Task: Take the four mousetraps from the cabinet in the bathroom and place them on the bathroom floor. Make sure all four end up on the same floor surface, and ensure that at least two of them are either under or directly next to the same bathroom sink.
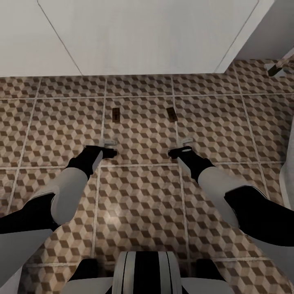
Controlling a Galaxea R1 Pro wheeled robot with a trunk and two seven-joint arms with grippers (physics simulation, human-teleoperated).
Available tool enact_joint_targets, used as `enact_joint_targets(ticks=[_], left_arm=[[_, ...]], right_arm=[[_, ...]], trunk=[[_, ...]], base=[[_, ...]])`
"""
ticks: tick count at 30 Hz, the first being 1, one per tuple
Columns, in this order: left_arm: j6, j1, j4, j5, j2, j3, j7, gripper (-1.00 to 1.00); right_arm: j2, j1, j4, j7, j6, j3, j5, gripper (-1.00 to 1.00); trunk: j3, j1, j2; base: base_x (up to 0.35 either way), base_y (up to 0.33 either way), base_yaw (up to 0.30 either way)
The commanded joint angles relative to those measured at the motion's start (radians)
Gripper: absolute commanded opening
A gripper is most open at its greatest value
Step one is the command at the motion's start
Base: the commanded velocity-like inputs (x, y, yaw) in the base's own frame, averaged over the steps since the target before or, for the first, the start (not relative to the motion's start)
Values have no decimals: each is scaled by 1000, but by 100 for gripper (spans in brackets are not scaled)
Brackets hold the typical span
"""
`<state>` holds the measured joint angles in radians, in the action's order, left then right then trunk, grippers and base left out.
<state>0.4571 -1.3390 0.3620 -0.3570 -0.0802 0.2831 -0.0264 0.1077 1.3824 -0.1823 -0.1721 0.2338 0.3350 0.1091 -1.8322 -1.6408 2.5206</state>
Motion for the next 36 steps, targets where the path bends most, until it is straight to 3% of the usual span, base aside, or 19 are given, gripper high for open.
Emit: enact_joint_targets(ticks=[1,36], left_arm=[[5,0,2,-7,-1,7,-3,100],[5,0,2,-7,-2,7,-3,100]], right_arm=[[0,0,-2,-6,6,9,11,100],[0,0,-2,-5,6,9,11,100]], trunk=[[0,1,0],[0,1,0]], base=[[-346,0,0],[-346,0,0]])
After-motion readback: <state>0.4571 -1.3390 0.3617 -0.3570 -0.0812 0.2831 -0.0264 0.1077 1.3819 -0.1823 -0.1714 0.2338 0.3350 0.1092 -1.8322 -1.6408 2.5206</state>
